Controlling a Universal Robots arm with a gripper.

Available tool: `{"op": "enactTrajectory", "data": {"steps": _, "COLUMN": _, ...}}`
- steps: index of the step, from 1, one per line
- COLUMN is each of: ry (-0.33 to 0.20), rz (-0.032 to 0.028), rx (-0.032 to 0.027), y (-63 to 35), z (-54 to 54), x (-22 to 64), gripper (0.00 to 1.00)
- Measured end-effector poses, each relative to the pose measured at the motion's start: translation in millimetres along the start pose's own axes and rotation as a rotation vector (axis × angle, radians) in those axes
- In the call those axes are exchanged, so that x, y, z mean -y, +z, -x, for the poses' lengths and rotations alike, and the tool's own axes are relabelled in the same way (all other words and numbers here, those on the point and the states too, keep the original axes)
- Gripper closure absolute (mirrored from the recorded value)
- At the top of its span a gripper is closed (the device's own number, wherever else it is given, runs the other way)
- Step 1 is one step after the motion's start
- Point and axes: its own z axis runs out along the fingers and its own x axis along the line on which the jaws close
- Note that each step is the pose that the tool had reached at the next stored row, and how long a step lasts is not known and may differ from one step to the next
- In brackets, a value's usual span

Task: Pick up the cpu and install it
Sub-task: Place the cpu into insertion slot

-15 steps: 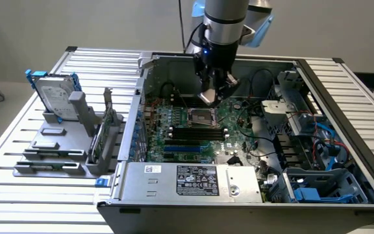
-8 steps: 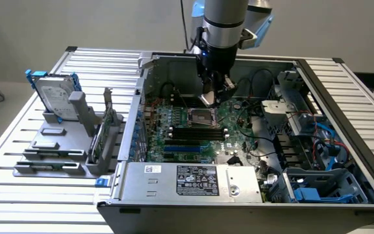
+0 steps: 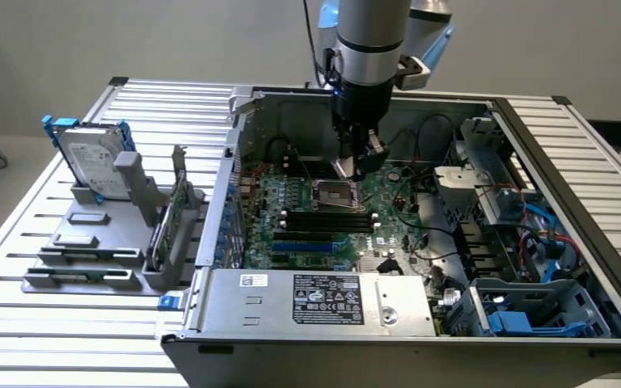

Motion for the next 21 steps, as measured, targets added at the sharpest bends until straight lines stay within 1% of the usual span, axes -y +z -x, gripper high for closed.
{"op": "enactTrajectory", "data": {"steps": 9, "ry": 0.158, "rz": 0.0096, "rx": 0.0125, "y": 3.9, "z": 0.2, "x": 0.3, "gripper": 0.45}}
{"op": "enactTrajectory", "data": {"steps": 21, "ry": 0.327, "rz": 0.0152, "rx": 0.0245, "y": 7.1, "z": 0.5, "x": 0.6, "gripper": 0.45}}
